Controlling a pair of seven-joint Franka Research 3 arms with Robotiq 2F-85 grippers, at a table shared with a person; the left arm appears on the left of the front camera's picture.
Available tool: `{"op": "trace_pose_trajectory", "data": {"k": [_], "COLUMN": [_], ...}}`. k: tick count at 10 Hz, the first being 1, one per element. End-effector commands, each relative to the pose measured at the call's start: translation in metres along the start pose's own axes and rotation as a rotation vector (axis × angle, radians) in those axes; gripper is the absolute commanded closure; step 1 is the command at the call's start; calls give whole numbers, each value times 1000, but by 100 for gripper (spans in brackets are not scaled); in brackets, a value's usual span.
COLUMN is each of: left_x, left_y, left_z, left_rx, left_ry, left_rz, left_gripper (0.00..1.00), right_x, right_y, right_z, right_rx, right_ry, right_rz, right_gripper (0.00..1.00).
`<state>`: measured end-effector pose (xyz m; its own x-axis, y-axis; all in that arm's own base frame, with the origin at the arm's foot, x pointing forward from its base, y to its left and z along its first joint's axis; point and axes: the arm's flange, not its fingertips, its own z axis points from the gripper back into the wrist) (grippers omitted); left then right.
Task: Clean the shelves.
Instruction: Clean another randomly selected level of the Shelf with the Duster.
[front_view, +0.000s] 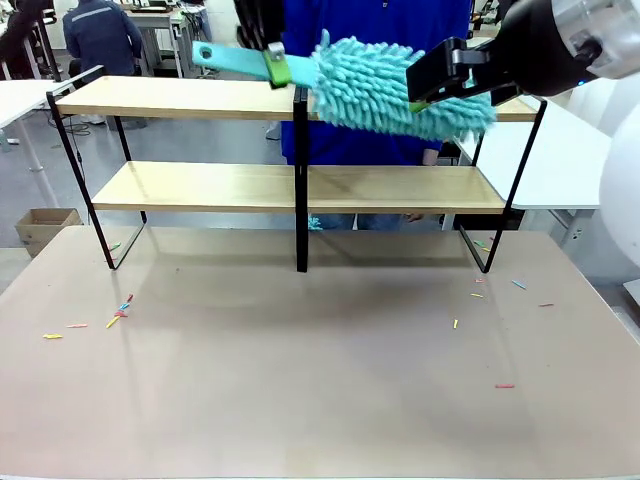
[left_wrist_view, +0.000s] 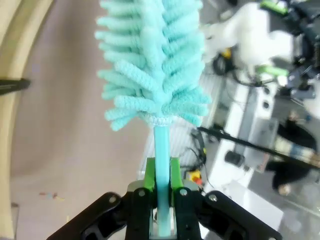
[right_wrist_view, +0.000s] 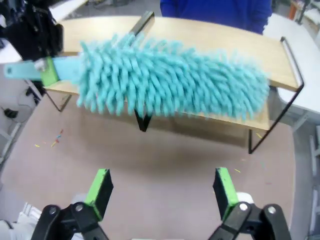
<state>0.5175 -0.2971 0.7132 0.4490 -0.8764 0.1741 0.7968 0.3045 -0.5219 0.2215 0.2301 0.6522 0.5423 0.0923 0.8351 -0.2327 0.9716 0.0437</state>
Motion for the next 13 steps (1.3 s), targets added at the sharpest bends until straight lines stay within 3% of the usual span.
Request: {"op": "trace_pose_trajectory", "data": {"k": [1,2,3,4,5,7,8,9,11,13], "left_x": [-70,-113,-160,-207,-263,-349,-377,-401,-434,-453], "left_y": [4,1,-5,-10,-22,-42,-40,-39,-29,-9], "left_z": [18,30,32,28,27,20,7,-4,-8,2], "left_rx": [59,16,-2,-103,-108,-103,-113,-69,-31,-132], "left_ry": [-46,-48,-38,12,-56,-277,-349,-505,-690,-794], "left_rz": [23,-2,84,236,342,368,398,320,217,258], "left_gripper": [87,87,87,87,87,87,87,87,87,87], "right_x": [1,1,1,1,1,1,1,1,1,1], "right_y": [-1,-1,-1,-1,-1,-1,-1,-1,-1,-1], "right_z": [0,0,0,0,0,0,0,0,0,0], "right_rx": [1,1,1,1,1,1,1,1,1,1], "right_ry": [0,0,0,0,0,0,0,0,0,0], "right_rz": [-3,-3,-3,-3,-3,-3,-3,-3,-3,-3], "right_gripper": [0,0,0,0,0,0,0,0,0,0]}}
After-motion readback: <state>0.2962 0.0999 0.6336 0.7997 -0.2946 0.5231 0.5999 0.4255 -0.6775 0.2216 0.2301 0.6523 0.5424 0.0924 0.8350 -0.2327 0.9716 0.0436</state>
